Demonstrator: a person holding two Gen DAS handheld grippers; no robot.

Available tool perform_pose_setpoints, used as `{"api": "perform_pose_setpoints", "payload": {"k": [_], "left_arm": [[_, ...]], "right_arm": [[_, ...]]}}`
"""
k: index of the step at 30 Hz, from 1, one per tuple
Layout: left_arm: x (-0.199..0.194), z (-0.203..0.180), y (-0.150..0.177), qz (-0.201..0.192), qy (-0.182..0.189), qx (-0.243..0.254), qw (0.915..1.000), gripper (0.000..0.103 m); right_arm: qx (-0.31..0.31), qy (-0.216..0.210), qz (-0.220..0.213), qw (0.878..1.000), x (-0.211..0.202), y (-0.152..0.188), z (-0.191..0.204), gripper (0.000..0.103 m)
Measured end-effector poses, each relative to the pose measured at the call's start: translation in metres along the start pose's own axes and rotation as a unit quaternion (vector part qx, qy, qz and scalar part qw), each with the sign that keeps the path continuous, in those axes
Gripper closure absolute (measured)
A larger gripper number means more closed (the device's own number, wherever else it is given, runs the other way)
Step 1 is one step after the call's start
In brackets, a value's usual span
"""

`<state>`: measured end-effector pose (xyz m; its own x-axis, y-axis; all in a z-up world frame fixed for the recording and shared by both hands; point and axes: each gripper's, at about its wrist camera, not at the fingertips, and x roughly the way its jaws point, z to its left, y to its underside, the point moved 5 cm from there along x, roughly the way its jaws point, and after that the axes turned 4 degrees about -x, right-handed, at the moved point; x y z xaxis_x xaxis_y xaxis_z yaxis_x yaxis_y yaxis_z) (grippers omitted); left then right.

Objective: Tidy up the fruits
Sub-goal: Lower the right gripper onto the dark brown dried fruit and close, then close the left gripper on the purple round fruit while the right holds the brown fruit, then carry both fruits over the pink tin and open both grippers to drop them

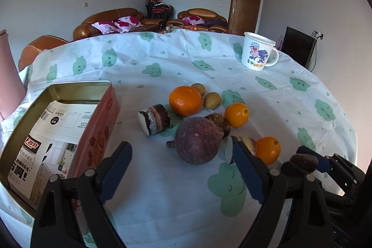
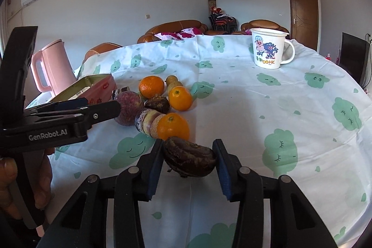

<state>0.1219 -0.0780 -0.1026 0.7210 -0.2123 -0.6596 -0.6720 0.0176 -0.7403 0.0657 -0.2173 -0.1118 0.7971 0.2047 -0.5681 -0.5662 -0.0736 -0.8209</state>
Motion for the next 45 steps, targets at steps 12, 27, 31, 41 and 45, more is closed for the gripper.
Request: {"api": "perform_pose_setpoints", "payload": {"k": [12,27,31,41,45], "left_arm": [[0.04,0.001,-0.006,0.066,0.02,-0.025,0.9973,0.027],[0.009,0.007,-0.003,0.012,0.024,-0.022,0.9994,0.052],[-0.003,0.01,-0.004,-0.008,0.019,-0.022,0.9996,0.052],[-0.03,0.02,-0.006,-0.061,-0.016,-0.008,0.998,0.052],[-0.037,0.027,-0.008,-0.075,-0.026,-0.008,0.9968,0.052]], "right_arm": [[-0.008,-0.007,-0.007,1.0,0.003,-0.001,0.001,0.058],[-0.021,-0.01,-0.039,0.999,-0.006,-0.015,0.01,0.058],[-0.033,-0.014,-0.048,0.998,-0.006,-0.023,0.019,0.058],[-0.056,-0.029,-0.068,0.996,-0.007,-0.039,0.041,0.058],[-0.065,-0.034,-0.076,0.994,-0.008,-0.046,0.049,0.058]]}}
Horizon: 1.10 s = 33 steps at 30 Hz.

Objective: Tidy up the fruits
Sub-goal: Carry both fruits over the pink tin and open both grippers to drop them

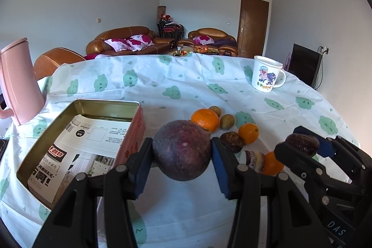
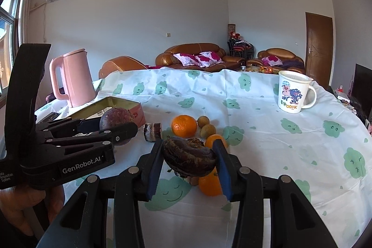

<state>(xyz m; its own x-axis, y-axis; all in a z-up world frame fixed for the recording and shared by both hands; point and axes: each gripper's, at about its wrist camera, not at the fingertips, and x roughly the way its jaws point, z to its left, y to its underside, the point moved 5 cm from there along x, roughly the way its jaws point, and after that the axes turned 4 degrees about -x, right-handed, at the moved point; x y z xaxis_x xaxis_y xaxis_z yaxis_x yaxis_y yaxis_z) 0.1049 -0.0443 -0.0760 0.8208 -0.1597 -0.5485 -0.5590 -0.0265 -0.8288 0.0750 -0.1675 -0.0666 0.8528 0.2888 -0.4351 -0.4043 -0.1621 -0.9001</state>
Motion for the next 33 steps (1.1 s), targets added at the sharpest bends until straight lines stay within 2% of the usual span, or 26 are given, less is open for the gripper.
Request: {"api": "perform_pose_setpoints", "payload": {"k": [16,33], "left_arm": [[-0.022,0.037,-0.01,-0.035,-0.035,-0.016,0.9987,0.052],[-0.031,0.087,-0.017,-0.049,-0.072,-0.043,0.9952,0.052]], "right_arm": [[-0.026,-0.026,-0.021,0.999,0.013,-0.038,0.029,0.058],[-0.076,-0.056,-0.038,0.995,0.028,-0.086,0.077,0.058]]}}
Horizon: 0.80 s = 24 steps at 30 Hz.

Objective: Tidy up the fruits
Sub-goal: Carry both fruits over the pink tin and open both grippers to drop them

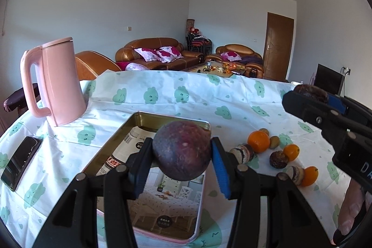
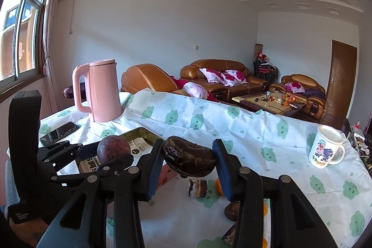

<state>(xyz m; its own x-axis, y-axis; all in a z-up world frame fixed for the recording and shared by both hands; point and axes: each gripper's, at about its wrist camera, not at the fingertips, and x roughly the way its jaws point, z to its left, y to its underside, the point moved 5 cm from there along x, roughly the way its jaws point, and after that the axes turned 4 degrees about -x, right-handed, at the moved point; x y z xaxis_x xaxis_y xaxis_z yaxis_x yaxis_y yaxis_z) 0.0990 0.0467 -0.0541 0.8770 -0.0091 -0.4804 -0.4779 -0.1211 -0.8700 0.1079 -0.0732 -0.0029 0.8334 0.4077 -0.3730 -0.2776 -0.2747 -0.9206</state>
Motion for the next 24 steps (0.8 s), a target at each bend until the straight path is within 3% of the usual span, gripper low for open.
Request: {"api": "perform_pose_setpoints", "payload": {"k": [24], "left_arm": [[0.032,0.061,-0.005,0.024,-0.053,0.001,0.9983,0.052]], "right_arm": [[-0.012,-0.049,0.048,0.998,0.088,0.001,0.05,0.058]]}}
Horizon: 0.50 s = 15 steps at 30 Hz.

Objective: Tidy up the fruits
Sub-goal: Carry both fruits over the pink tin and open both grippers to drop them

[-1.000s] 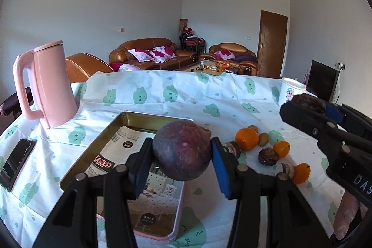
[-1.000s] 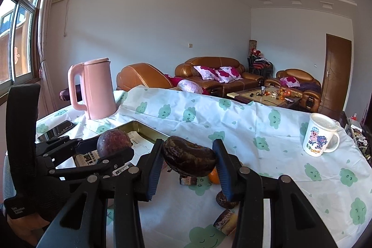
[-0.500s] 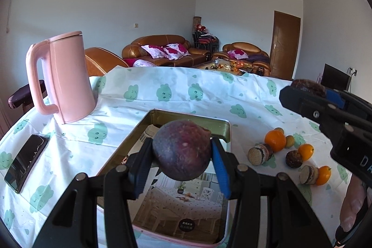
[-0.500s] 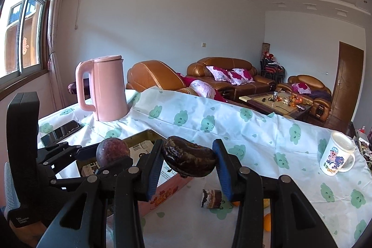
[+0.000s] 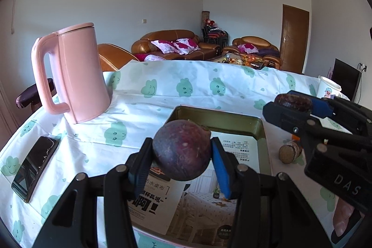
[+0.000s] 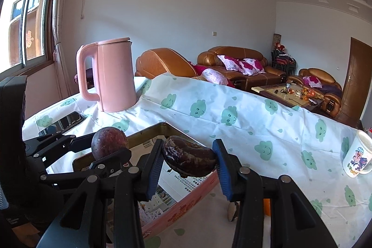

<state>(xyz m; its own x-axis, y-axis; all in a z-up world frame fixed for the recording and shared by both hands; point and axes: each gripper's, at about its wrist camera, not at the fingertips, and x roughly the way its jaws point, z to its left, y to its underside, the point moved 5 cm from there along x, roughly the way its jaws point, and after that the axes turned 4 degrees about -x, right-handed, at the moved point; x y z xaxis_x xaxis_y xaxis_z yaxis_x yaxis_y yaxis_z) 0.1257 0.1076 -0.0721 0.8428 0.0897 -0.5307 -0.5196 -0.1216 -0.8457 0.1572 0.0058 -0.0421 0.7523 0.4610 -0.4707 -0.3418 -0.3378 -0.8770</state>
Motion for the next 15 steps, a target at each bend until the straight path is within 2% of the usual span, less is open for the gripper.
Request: {"api": "perform_pose_setpoints", "payload": {"k": [15], "left_arm": [[0.015,0.01,0.002,0.019,-0.009,0.006,0.9997,0.052]], "right_arm": [[0.002,-0.006,0.034,0.999,0.031,0.011,0.006,0.058]]}}
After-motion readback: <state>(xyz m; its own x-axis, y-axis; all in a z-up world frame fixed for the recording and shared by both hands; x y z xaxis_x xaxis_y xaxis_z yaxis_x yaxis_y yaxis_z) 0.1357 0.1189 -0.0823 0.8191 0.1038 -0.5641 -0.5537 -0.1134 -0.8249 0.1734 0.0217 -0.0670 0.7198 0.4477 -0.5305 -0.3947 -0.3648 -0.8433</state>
